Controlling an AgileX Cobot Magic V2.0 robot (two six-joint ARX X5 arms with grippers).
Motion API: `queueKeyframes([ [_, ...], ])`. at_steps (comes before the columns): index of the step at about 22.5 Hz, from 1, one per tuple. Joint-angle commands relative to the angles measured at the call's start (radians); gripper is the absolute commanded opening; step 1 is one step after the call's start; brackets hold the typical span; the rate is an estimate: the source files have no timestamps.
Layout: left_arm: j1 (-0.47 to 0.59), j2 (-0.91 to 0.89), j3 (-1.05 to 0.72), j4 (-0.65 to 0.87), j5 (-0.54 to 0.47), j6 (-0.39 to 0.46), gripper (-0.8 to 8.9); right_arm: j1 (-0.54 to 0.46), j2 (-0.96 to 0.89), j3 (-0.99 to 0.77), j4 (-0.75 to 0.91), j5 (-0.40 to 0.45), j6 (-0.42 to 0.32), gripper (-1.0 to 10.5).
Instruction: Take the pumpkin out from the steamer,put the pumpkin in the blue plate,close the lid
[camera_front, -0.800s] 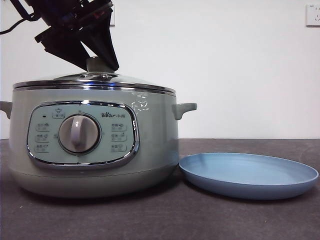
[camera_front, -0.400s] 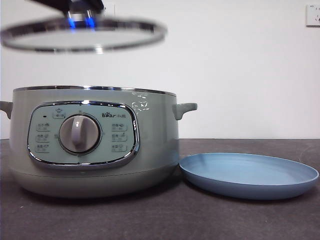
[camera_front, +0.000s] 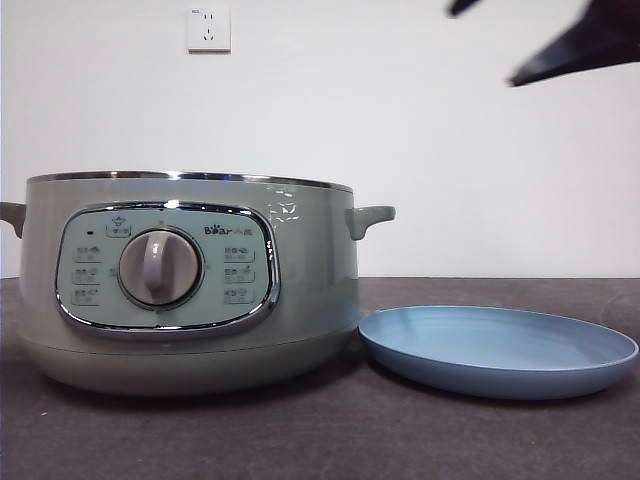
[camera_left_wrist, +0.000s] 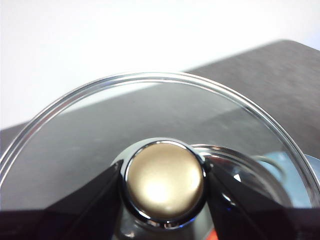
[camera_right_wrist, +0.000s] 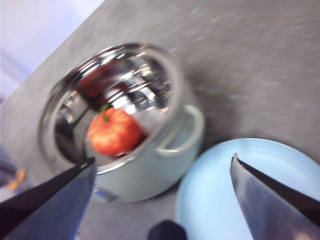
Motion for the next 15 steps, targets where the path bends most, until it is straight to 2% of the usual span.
queueKeyframes([
  [1, -0.001, -0.067, 0.009, 0.023, -0.16, 0.01, -0.13, 0.076, 0.109, 0.121, -0.073, 0.01, -0.097, 4.9],
  [4, -0.001, -0.13, 0.009, 0.013, -0.271, 0.013, -0.13, 0.151, 0.226, 0.255, -0.137, 0.064, -0.109, 5.8],
  [7, -0.001, -0.18, 0.009, 0.004, -0.304, 0.013, -0.13, 0.214, 0.332, 0.38, -0.183, 0.084, -0.143, 5.8],
  [10, -0.001, -0.217, 0.009, -0.018, -0.314, 0.013, -0.13, 0.287, 0.489, 0.57, -0.283, 0.087, -0.14, 5.8],
  [15, -0.001, -0.217, 0.01, -0.046, -0.354, 0.035, -0.13, 0.429, 0.769, 0.885, -0.507, 0.287, -0.218, 5.8],
])
